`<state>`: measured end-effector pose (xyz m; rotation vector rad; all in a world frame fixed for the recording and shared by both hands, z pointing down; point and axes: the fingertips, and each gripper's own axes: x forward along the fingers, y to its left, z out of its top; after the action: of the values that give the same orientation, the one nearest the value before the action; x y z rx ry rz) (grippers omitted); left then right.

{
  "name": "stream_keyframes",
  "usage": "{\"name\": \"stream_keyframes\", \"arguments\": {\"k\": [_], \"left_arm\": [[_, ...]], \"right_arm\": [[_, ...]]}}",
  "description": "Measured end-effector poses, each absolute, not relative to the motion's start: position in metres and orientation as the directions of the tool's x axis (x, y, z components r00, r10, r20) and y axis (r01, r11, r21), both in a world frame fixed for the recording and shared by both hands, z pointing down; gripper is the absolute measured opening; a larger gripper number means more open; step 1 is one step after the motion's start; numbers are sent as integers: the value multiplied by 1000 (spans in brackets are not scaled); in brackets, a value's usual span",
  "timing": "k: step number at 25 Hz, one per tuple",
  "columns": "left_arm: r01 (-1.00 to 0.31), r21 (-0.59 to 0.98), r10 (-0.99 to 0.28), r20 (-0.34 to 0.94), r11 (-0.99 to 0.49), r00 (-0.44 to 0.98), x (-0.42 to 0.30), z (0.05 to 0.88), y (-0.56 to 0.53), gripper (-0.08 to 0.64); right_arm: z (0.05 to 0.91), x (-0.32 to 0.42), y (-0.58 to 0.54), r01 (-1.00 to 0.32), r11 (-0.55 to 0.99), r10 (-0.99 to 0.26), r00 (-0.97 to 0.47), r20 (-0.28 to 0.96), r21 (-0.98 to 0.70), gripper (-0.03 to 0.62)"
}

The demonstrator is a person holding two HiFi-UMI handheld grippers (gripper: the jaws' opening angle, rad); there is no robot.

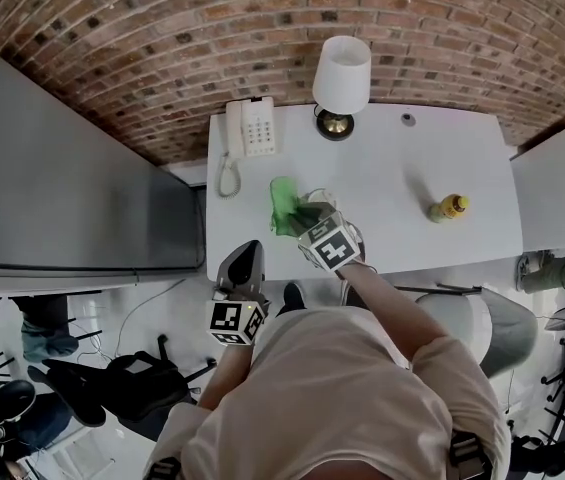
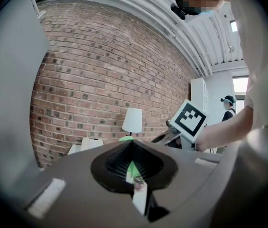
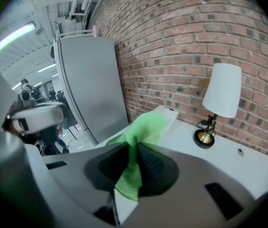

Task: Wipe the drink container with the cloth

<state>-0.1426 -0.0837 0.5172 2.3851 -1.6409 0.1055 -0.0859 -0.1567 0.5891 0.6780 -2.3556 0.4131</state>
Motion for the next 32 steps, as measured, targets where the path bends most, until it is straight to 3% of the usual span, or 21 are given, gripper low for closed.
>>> {"name": "stream_keyframes", "arguments": {"k": [12, 23, 32], "left_arm": [[-912, 157, -893, 197, -378, 405, -133, 517, -84, 11], [-911, 151, -891, 200, -384, 408, -130, 517, -83, 11], [-917, 156, -897, 203, -367, 393, -135, 519, -82, 11]], "right_arm": [[556, 12, -186, -714, 696, -515, -572, 638, -78, 61], [626, 25, -176, -746, 661, -451, -479, 753, -79, 61], [629, 20, -172, -738, 669, -435, -485, 759, -88, 61]]}}
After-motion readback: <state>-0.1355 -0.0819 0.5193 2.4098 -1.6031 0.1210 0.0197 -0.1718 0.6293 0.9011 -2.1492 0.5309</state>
